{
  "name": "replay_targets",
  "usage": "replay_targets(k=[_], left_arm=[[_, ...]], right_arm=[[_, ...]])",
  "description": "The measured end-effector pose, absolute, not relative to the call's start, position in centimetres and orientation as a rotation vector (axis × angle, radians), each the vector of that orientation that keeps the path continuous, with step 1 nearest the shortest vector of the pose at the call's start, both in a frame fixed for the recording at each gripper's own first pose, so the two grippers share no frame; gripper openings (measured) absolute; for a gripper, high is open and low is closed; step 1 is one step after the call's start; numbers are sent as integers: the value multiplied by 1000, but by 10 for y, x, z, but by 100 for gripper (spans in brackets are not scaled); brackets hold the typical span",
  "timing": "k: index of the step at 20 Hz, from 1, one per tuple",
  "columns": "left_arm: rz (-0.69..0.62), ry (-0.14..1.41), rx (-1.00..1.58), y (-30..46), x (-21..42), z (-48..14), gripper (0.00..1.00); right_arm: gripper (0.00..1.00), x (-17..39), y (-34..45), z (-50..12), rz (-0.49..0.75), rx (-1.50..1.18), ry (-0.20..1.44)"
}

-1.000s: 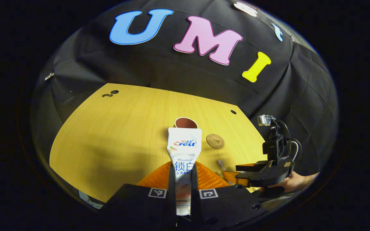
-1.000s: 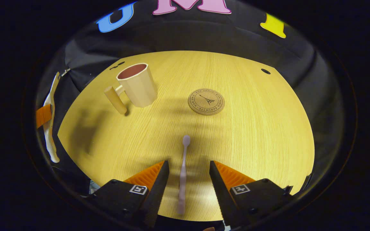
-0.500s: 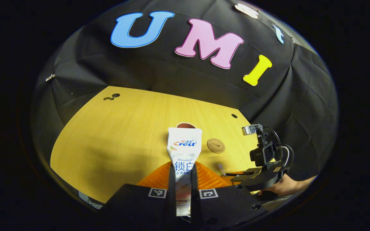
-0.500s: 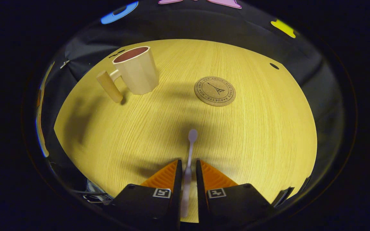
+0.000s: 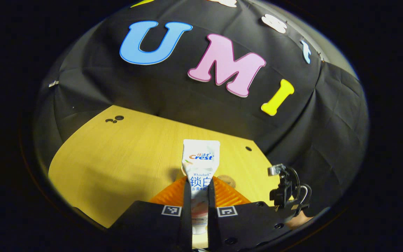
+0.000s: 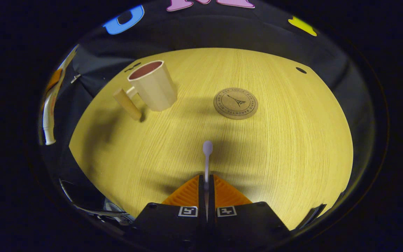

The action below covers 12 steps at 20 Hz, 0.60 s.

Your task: Put the toothbrush and toothpaste on the desktop into the cup, then pick up the cup and place it on the coaster on the desktop.

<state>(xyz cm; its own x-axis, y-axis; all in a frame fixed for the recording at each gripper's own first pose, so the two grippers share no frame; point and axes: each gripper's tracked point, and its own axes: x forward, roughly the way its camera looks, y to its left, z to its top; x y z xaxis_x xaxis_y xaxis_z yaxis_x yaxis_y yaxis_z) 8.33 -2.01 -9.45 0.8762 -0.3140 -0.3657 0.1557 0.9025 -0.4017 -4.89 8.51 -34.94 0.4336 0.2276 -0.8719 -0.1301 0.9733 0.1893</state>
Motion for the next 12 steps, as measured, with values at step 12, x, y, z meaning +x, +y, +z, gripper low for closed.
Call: replay_targets(k=[12], left_arm=[[-396,198,-415,-51,204,-56,22]], right_arm=[[5,-32,52,-223,286,404,762]])
